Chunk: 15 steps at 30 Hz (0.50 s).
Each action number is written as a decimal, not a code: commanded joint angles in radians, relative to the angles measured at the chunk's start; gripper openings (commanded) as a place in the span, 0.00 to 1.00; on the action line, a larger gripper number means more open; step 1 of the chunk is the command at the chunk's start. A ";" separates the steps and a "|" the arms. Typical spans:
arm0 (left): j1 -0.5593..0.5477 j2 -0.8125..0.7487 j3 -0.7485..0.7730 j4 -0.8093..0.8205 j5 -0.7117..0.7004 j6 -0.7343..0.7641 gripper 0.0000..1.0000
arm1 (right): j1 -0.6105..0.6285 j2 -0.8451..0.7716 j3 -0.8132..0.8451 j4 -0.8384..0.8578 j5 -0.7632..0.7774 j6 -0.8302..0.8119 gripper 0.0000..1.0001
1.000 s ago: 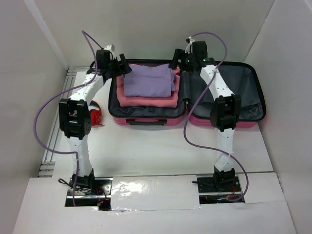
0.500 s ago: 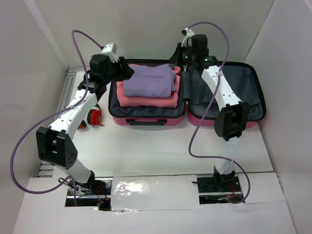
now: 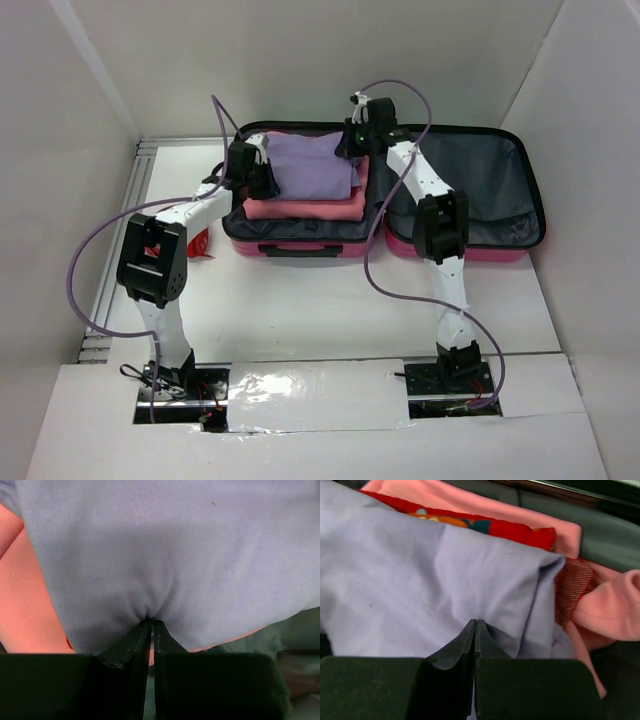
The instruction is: Pack the luggage
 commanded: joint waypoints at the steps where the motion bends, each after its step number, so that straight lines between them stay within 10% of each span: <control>1: 0.009 0.018 0.035 0.014 0.014 0.040 0.20 | -0.028 0.016 0.067 0.037 0.003 -0.017 0.03; 7: 0.009 -0.170 -0.034 -0.061 0.085 0.063 0.31 | -0.059 -0.036 0.194 0.048 -0.103 0.020 0.07; 12: 0.069 -0.386 -0.034 -0.141 0.204 0.074 0.88 | -0.048 -0.271 0.098 0.098 -0.201 0.048 0.15; 15: 0.135 -0.525 -0.073 -0.215 0.140 0.043 0.95 | -0.024 -0.435 -0.051 0.111 -0.187 0.014 0.27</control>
